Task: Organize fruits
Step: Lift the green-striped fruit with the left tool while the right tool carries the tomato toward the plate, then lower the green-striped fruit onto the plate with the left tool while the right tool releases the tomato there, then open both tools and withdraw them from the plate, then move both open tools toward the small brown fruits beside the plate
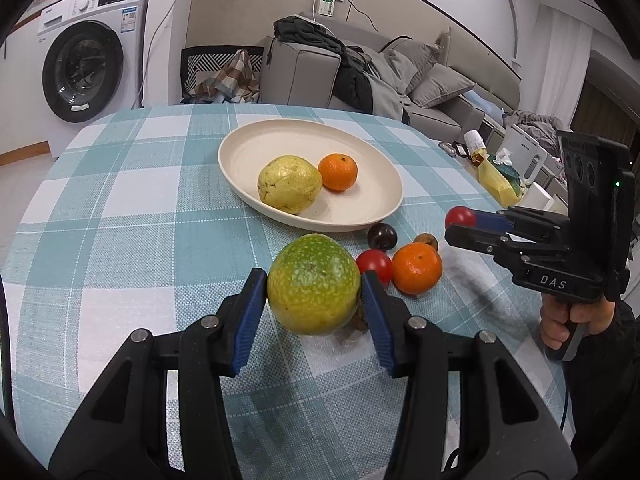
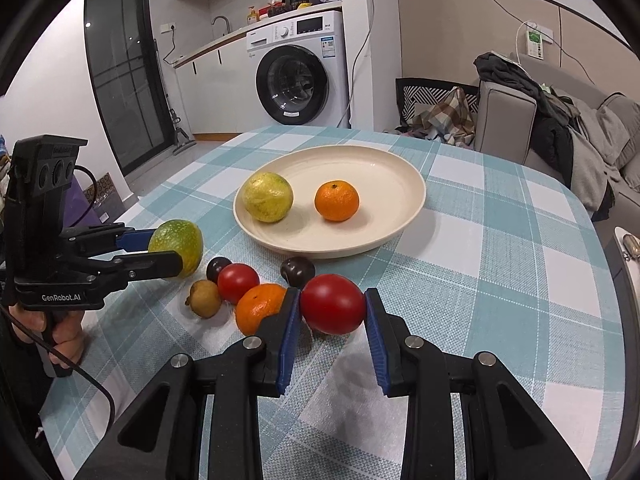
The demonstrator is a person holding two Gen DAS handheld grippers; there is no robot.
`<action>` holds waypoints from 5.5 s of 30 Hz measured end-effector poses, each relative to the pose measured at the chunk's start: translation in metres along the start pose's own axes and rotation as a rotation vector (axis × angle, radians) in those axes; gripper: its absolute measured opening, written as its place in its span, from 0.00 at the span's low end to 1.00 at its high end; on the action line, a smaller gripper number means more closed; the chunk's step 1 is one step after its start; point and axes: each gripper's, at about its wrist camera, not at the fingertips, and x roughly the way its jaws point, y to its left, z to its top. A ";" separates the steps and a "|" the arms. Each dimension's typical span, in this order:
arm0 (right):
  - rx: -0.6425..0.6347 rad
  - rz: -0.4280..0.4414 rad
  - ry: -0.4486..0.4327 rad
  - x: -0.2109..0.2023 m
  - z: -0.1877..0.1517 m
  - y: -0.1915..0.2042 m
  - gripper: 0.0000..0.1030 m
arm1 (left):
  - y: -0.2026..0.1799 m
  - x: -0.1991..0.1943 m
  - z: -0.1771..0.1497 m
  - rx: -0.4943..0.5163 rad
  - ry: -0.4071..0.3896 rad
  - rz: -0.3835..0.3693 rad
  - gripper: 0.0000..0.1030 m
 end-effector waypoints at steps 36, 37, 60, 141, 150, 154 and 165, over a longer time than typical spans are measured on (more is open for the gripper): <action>0.102 -0.048 -0.096 0.003 0.014 -0.006 0.32 | -0.023 0.042 0.057 0.056 -0.043 0.052 0.44; 0.106 -0.041 -0.094 0.003 0.015 -0.006 0.32 | -0.023 0.044 0.058 0.058 -0.039 0.054 0.44; 0.074 -0.013 -0.055 0.040 0.050 -0.004 0.32 | -0.010 0.084 0.066 0.069 0.006 0.094 0.44; 0.141 -0.054 -0.040 0.022 0.025 -0.019 1.00 | -0.003 0.024 0.032 -0.021 -0.071 0.119 0.99; 0.097 0.010 0.008 0.021 0.017 -0.009 1.00 | -0.014 0.019 0.023 0.008 -0.049 0.104 0.99; 0.063 0.033 0.042 0.027 0.015 0.000 1.00 | -0.016 0.022 0.021 0.014 -0.031 0.104 0.99; 0.081 -0.022 0.045 0.015 0.013 -0.025 1.00 | -0.026 0.027 0.019 0.065 0.004 0.076 0.99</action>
